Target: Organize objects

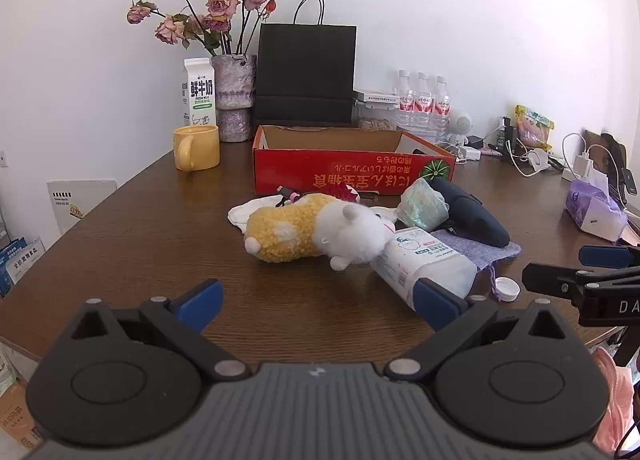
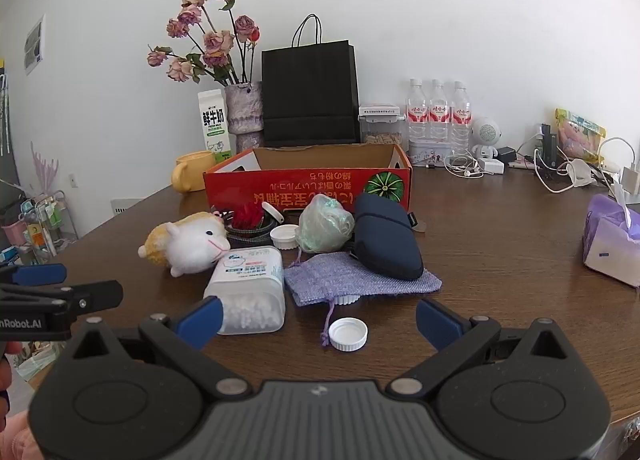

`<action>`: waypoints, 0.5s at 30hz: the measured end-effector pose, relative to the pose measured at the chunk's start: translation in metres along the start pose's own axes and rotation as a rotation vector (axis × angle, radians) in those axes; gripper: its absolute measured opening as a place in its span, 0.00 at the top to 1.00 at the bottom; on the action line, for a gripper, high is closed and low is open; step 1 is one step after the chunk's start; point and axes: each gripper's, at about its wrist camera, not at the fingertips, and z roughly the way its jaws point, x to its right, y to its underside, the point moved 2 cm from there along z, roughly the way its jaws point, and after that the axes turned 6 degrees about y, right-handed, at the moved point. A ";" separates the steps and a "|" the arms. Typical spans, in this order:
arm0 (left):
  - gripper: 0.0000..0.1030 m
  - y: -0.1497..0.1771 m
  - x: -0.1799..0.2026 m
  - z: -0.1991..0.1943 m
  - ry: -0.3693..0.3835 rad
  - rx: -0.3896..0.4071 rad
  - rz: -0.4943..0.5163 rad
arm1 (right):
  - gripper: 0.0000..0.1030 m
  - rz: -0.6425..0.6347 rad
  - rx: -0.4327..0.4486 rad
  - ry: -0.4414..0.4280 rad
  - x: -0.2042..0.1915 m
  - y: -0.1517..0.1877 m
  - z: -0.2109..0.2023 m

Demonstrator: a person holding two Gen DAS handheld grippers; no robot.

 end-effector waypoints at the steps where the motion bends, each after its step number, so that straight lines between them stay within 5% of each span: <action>1: 0.00 0.000 0.000 0.000 0.001 -0.002 -0.001 | 0.00 0.000 -0.001 -0.001 0.000 0.000 0.000; 15: 0.00 -0.001 -0.001 0.002 0.000 -0.014 -0.014 | 0.00 0.000 -0.017 -0.002 0.002 -0.002 0.001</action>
